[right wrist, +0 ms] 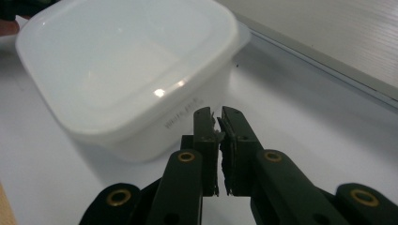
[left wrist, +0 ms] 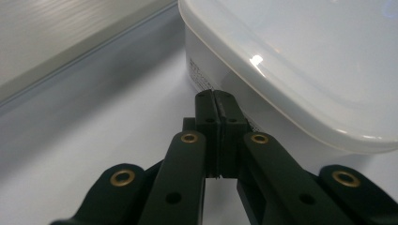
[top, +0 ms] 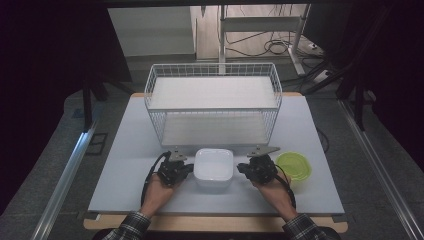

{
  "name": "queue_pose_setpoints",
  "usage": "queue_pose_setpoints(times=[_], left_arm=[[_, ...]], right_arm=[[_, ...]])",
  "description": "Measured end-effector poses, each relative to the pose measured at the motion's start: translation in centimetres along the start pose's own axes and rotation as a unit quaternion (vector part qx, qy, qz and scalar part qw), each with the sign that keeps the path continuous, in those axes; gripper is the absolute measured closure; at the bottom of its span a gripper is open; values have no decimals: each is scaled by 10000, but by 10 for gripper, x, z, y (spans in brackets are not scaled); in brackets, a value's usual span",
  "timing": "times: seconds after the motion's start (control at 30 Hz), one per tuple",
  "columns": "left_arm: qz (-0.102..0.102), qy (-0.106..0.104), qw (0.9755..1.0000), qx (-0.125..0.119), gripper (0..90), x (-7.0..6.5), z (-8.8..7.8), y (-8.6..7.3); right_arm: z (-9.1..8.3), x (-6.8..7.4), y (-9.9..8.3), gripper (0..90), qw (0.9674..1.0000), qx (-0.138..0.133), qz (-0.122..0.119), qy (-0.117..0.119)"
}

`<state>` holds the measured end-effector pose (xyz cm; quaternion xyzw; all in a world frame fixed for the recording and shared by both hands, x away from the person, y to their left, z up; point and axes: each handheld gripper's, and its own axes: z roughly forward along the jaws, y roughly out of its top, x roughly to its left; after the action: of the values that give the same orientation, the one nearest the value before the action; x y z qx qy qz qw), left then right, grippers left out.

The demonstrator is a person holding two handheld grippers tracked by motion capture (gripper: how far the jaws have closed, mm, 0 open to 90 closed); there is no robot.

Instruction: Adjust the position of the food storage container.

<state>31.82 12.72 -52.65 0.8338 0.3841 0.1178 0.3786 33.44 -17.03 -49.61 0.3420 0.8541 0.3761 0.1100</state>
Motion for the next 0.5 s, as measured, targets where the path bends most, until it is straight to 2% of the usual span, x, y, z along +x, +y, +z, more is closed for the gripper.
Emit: queue_pose_setpoints(times=[0.1,0.23,0.37,0.47,0.5], left_arm=[[102,-33,9999,19,899,-5,2,2],[15,-111,9999,4,899,-8,2,2],[41,-109,9999,4,893,-8,2,2],[70,-24,10000,-43,851,-7,-4,2],[91,44,9999,-93,784,-6,-7,2]], right_arm=[[1,-1,-1,844,10000,27,15,-44],[0,-4,-2,844,9999,42,115,-64],[0,-4,-2,833,9999,47,124,-88],[-2,-4,-3,805,9998,48,106,-131],[-4,-5,-3,775,9998,28,73,-208]])
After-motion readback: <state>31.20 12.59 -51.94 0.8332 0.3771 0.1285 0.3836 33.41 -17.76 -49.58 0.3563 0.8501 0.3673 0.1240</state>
